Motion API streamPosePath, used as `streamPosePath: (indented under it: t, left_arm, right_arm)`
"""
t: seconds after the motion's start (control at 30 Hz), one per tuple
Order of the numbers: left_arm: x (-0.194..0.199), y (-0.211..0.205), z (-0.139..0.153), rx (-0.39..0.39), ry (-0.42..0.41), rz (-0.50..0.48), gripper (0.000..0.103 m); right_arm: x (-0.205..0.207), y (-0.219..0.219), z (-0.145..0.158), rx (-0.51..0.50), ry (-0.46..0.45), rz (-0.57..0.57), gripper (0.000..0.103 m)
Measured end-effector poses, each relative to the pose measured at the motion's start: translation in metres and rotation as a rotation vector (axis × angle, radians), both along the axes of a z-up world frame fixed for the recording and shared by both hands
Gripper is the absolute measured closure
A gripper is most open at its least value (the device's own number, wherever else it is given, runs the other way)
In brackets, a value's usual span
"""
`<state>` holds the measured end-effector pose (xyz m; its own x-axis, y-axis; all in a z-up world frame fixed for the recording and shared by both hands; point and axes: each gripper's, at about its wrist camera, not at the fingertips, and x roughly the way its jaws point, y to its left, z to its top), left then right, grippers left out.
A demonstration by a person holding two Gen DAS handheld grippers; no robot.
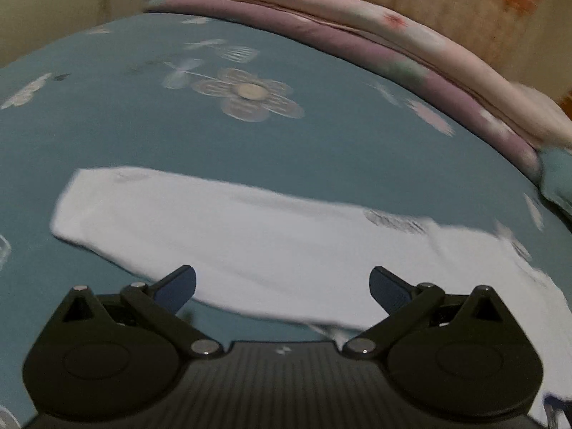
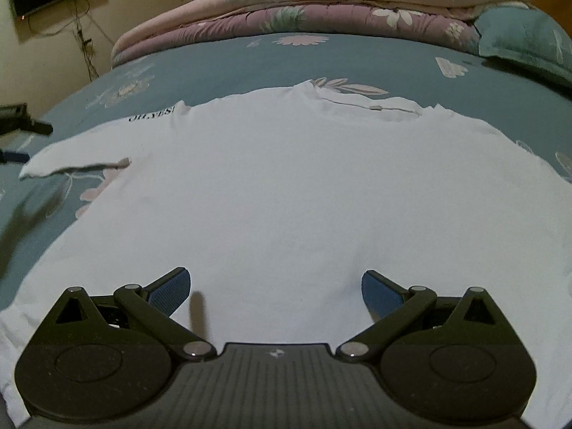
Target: Fold clothes
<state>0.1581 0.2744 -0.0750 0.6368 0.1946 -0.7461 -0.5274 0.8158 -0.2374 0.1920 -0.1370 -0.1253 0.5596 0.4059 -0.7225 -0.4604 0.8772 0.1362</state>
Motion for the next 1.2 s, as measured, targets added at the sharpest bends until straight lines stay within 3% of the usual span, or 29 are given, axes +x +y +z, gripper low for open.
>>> streamPosePath:
  t: [0.23,0.5,0.67,1.03,1.2]
  left_arm:
    - [0.002,0.051,-0.026,-0.018,0.02,0.093,0.001]
    - [-0.032,0.09,-0.04,-0.072,0.035,0.251,0.001]
    - [-0.04,0.086,-0.021,-0.104,-0.045,0.201,0.001]
    - [-0.009,0.082,-0.043,-0.107,-0.017,0.188,0.001]
    - [-0.023,0.077,-0.029,-0.115,-0.048,0.222,0.001]
  right_arm:
    - [0.002,0.011,-0.003,-0.057,-0.034,0.008,0.0]
    - [0.004,0.015,-0.005,-0.066,-0.05,0.001,0.0]
    - [0.003,0.017,-0.005,-0.076,-0.054,-0.002,0.0]
    - [0.005,0.019,-0.004,-0.083,-0.048,-0.007,0.0]
    - [0.005,0.02,-0.005,-0.088,-0.048,-0.002,0.0]
